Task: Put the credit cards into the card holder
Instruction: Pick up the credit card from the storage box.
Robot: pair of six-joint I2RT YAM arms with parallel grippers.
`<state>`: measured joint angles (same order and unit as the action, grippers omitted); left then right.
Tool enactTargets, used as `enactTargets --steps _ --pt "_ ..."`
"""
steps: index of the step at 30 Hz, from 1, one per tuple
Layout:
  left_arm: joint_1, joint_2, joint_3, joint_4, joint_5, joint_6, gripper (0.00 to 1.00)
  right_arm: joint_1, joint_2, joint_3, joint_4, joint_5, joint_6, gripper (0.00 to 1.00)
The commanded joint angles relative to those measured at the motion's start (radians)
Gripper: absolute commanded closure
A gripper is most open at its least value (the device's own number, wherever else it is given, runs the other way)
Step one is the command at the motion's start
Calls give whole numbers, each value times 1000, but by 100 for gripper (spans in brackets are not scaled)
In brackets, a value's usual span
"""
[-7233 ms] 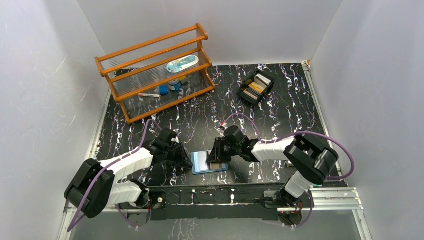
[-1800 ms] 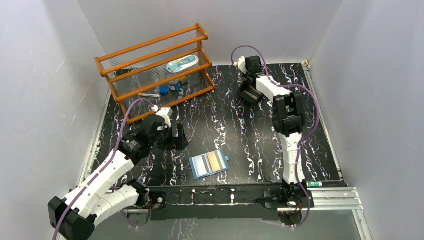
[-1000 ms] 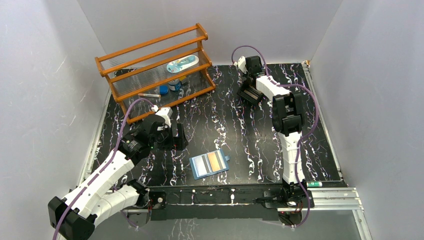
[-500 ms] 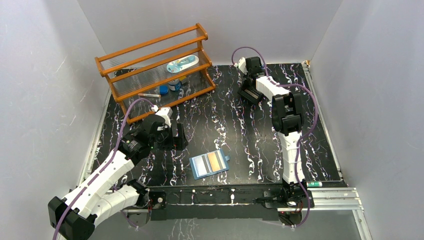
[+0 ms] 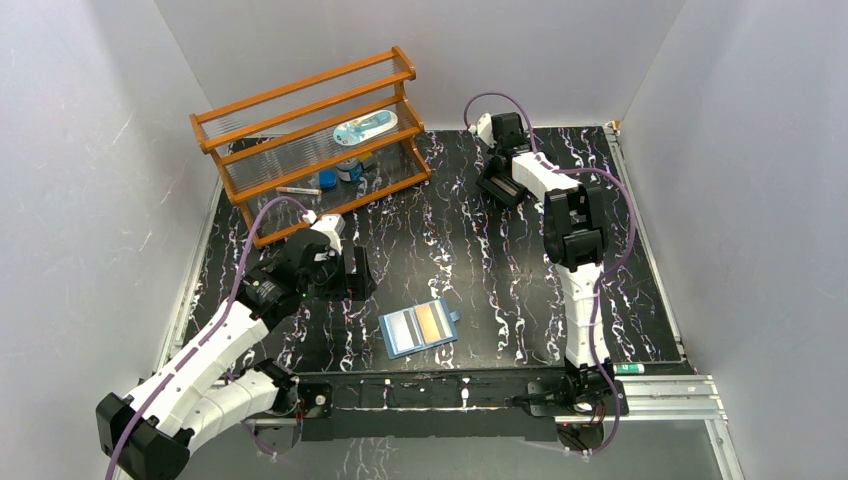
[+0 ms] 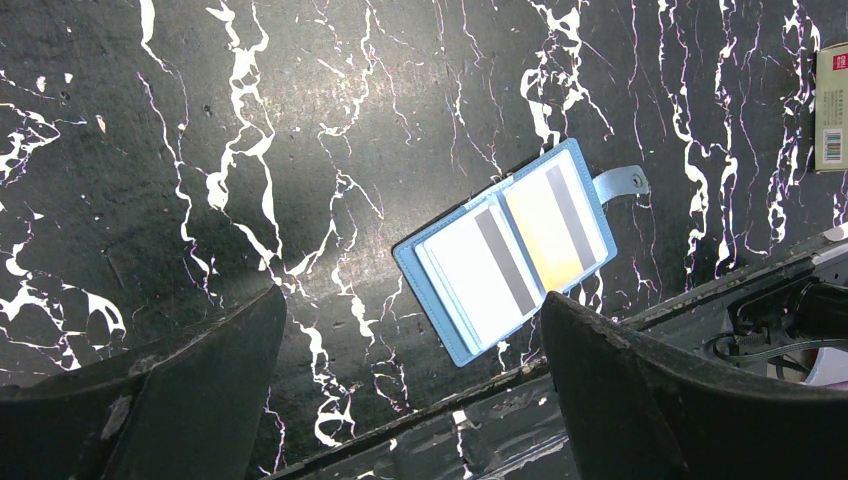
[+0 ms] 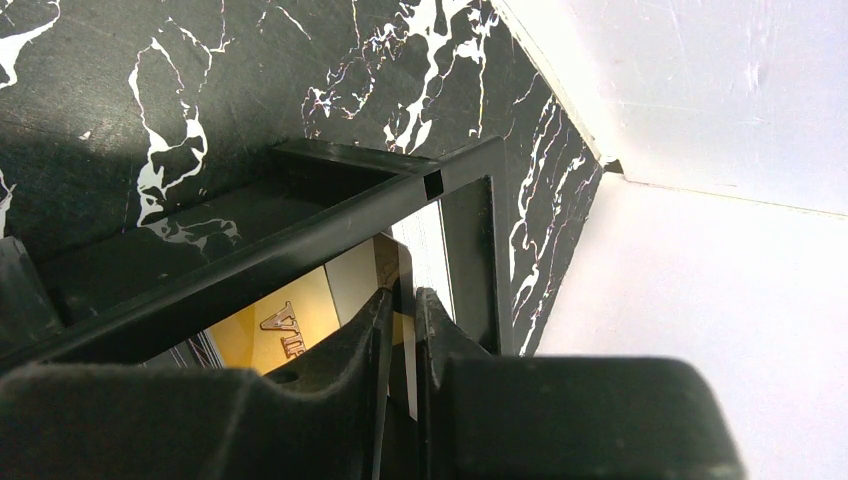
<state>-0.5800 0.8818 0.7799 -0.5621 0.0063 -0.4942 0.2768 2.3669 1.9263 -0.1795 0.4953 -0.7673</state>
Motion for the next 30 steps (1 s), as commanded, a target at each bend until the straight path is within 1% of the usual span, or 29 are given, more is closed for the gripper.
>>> enactTargets --steps 1,25,27,30 --pt "-1 -10 5 -14 -13 5 1 -8 -69 30 58 27 -10 79" --pt "-2 2 4 -12 -5 6 1 -24 -110 29 54 25 3 84" --pt "-2 1 4 -11 -4 6 1 -25 -112 26 40 22 13 86" --pt "-2 2 4 -10 -3 6 1 -21 -127 23 -1 16 45 93"
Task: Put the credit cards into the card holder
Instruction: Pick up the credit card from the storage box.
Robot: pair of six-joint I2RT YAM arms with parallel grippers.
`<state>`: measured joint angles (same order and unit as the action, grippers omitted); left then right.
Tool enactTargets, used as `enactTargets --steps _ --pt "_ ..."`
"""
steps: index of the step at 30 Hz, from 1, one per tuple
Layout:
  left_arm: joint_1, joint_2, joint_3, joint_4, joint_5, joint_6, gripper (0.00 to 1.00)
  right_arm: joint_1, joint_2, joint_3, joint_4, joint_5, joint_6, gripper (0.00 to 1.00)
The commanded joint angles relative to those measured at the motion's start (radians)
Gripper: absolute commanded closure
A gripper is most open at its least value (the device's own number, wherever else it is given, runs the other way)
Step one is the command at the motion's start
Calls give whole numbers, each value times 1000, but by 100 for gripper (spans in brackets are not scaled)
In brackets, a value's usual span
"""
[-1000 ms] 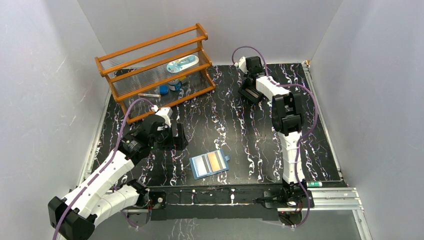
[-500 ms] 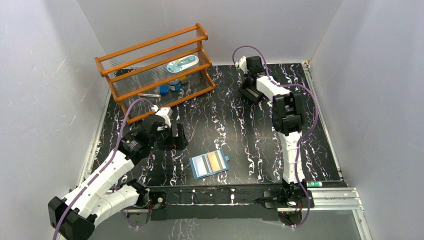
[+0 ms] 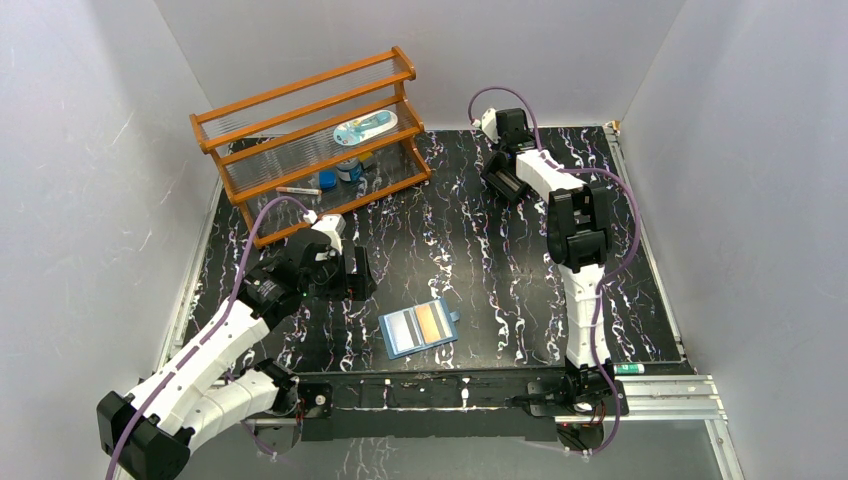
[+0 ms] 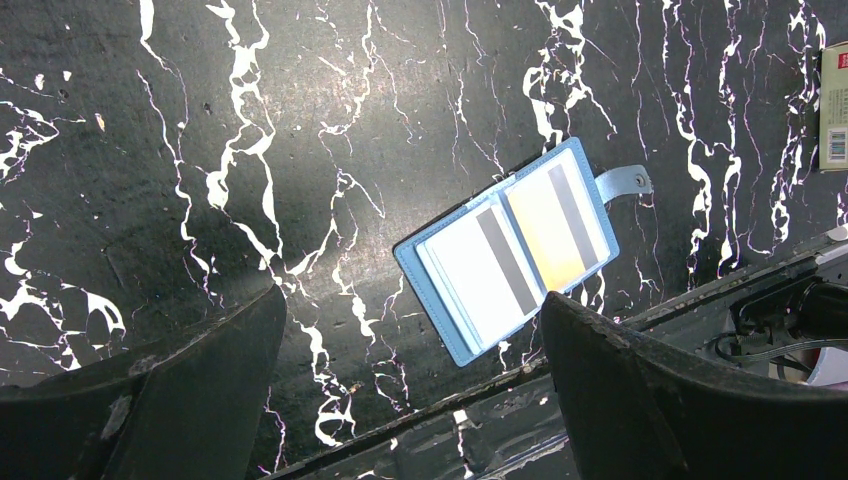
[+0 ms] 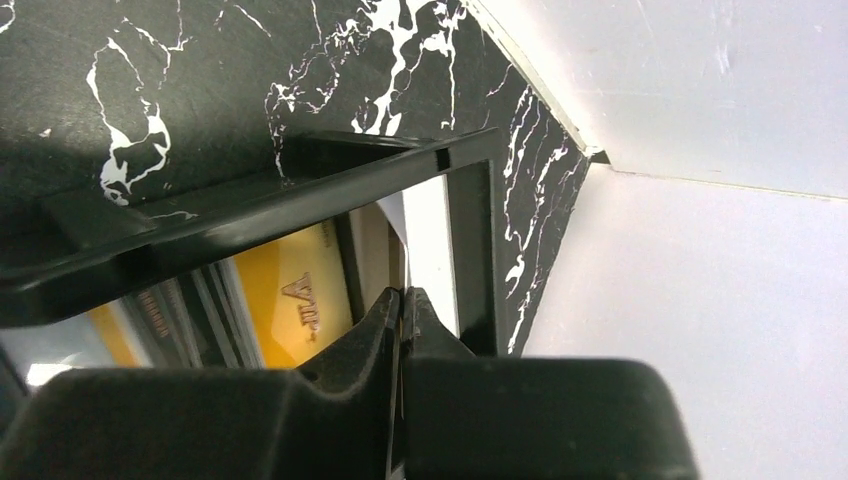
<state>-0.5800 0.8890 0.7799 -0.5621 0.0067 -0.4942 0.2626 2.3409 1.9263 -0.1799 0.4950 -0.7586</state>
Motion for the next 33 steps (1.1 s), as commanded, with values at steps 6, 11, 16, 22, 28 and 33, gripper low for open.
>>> enactTargets --steps 6,11,16,22,28,33 --pt "-2 -4 4 -7 3 6 1 18 -185 8 -118 -17 135 98" --pt "0 0 3 -4 4 0 2 38 -266 -5 -216 -31 243 100" --pt "-1 -3 4 23 9 -18 4 64 -366 -2 -349 -82 420 100" --pt "-1 14 69 58 82 -118 8 75 -624 -166 -373 -508 782 100" --pt "-1 78 118 97 235 -253 14 98 -942 -590 -20 -915 1112 100" --pt "-1 53 98 226 323 -368 22 121 -1108 -855 269 -1151 1399 100"
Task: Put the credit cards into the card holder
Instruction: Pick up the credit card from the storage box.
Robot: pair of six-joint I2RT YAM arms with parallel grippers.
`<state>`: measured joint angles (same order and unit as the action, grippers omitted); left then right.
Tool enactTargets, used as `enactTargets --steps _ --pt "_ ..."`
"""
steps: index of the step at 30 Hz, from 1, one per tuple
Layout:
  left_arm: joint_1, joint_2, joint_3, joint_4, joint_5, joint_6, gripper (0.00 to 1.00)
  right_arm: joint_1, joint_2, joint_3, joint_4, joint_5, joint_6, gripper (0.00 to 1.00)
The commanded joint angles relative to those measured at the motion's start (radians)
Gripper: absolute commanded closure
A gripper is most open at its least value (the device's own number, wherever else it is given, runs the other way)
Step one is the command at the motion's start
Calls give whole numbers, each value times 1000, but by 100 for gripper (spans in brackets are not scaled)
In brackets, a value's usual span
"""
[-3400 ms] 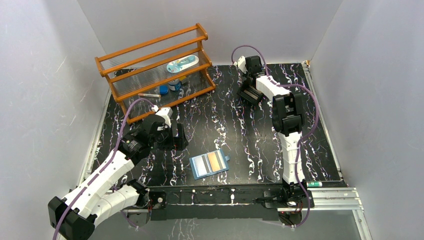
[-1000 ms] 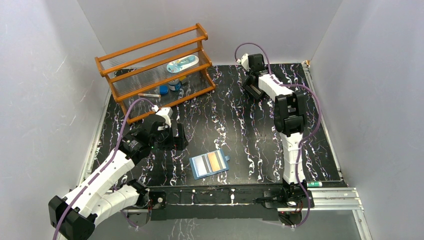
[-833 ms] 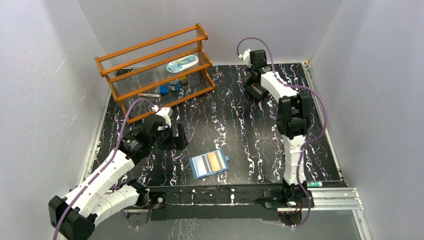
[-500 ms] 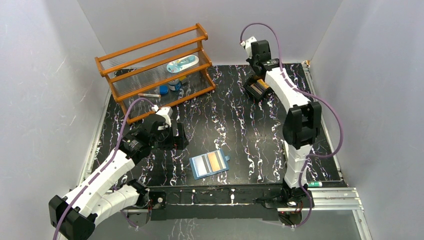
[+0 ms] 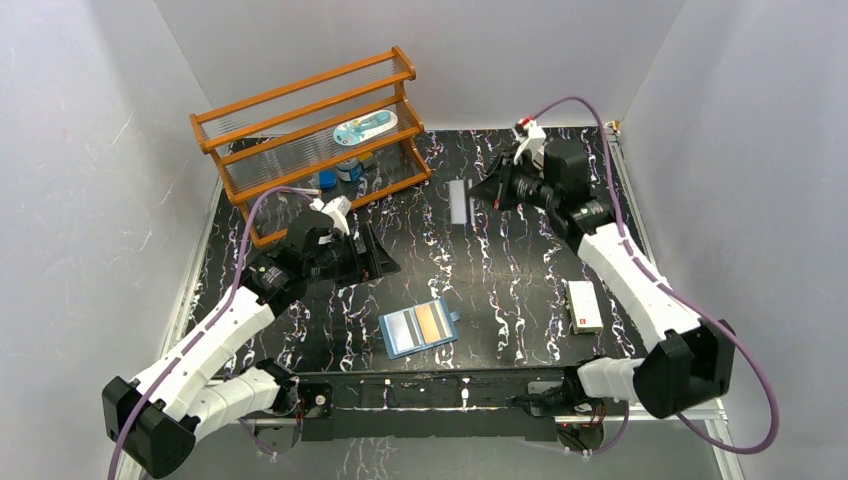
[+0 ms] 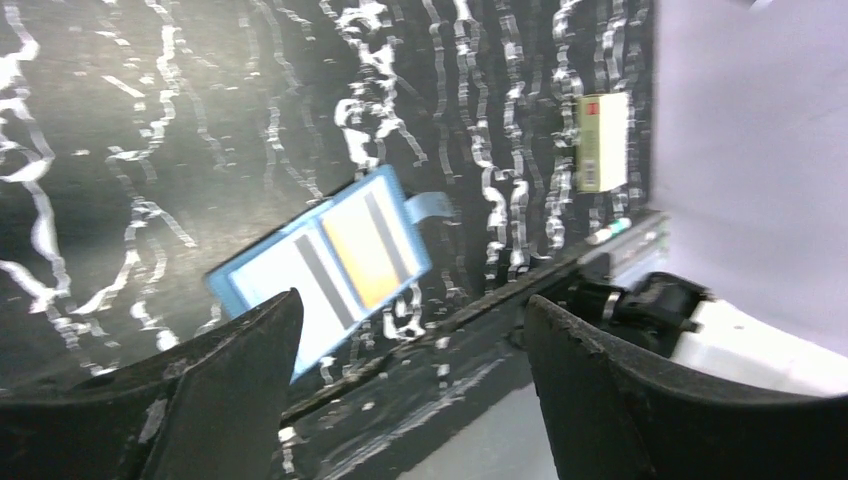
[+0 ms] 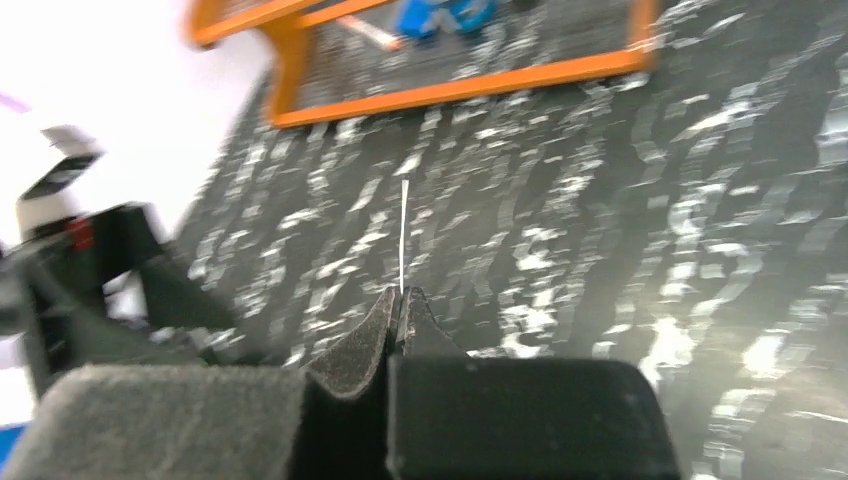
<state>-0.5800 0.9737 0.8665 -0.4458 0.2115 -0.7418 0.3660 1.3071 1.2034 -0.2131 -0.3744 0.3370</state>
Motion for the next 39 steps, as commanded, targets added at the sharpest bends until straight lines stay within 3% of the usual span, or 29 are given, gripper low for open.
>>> enactTargets --steps 1,6,16,20,22,23,24,26,29,35,39 --pt "-1 -41 3 144 126 -148 24 26 -95 -172 352 -318 353 100" --pt "-1 -75 -27 373 205 -305 37 81 -171 -319 596 -419 593 100" --pt "-1 -30 -8 526 279 -352 45 167 -218 -410 743 -427 729 100" --pt "-1 -31 -16 554 294 -357 67 179 -214 -416 729 -415 725 100" --pt "0 -30 -19 549 295 -350 87 183 -213 -417 721 -410 727 100" --pt "-1 -30 -21 547 295 -348 98 184 -212 -415 710 -406 726 100" --pt "0 -30 -25 546 296 -347 100 185 -212 -411 691 -398 723 100" --pt "0 -33 -40 553 295 -346 100 186 -209 -398 630 -389 693 94" --pt "-1 -27 -50 509 275 -325 100 186 -219 -371 492 -342 612 75" --pt "0 -29 -118 340 189 -251 100 185 -235 -312 111 -58 400 64" --pt "-2 -5 -185 322 182 -227 100 184 -173 -261 -48 93 296 63"
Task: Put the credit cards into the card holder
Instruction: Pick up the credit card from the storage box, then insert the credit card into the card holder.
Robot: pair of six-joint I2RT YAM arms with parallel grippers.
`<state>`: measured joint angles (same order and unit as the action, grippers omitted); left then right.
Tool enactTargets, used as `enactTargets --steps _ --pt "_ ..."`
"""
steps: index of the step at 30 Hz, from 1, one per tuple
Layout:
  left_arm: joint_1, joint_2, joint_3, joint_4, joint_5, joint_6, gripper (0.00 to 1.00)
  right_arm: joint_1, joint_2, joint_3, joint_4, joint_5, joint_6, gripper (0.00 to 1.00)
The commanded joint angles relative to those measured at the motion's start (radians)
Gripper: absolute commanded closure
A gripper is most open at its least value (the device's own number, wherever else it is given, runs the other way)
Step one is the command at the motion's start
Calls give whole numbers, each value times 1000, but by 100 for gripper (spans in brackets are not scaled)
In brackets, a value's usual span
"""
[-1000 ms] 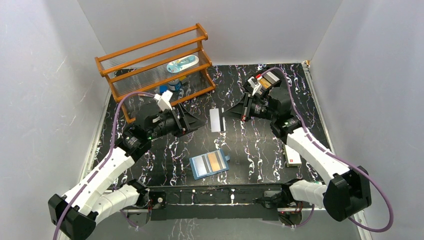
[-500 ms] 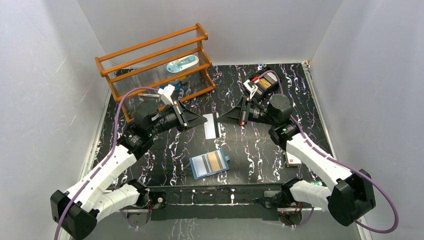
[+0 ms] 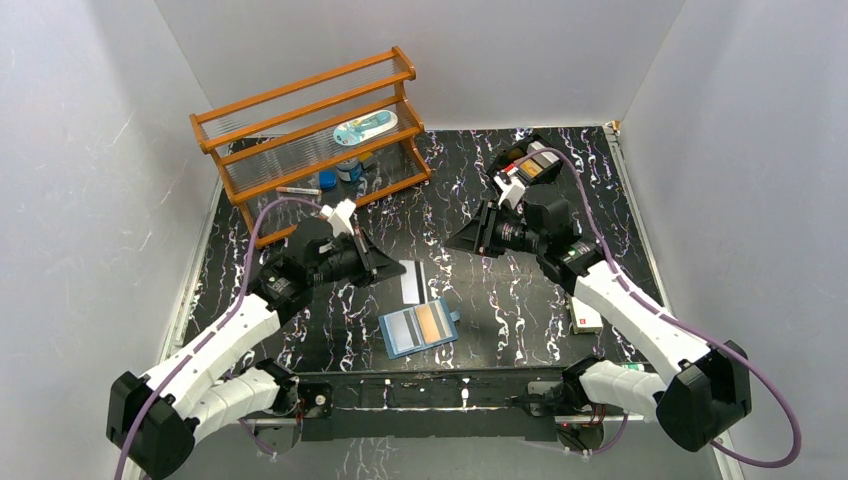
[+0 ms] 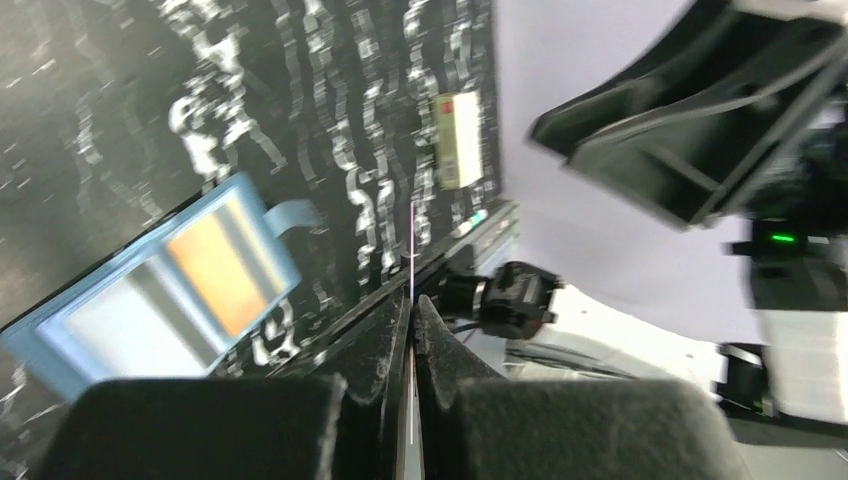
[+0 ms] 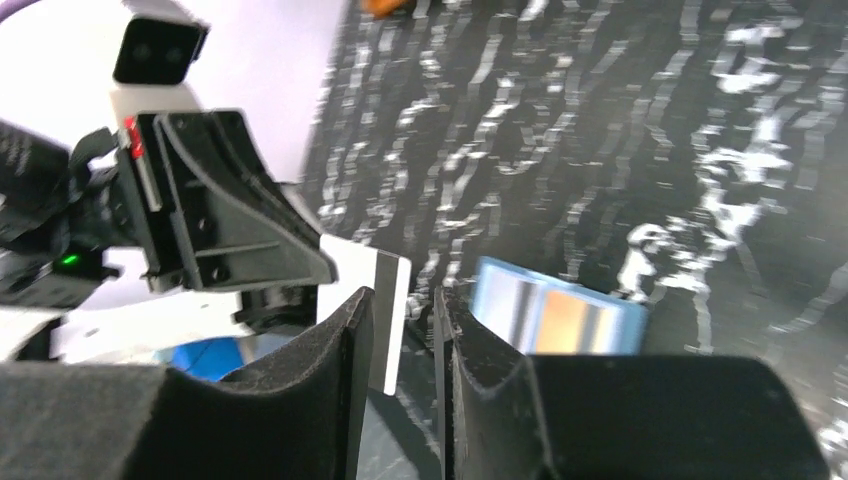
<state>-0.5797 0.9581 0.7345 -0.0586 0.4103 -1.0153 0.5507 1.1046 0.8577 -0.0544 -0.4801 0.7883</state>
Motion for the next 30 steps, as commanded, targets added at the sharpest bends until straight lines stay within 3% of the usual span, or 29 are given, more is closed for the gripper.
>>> enactTargets --steps 1,8,13,20,30 --pt "-2 21 -74 -56 -12 45 100 1 50 89 -233 218 -178 64" --pt "-3 72 -214 84 5 1 100 23 164 5 -245 231 -209 66" --pt "-3 136 -260 122 17 -1 100 116 217 -51 -186 260 -182 66" --pt "-3 148 -353 240 23 -58 100 156 308 -58 -168 285 -255 56" --pt "-3 180 -432 377 28 -86 100 189 425 -76 -111 198 -277 54"
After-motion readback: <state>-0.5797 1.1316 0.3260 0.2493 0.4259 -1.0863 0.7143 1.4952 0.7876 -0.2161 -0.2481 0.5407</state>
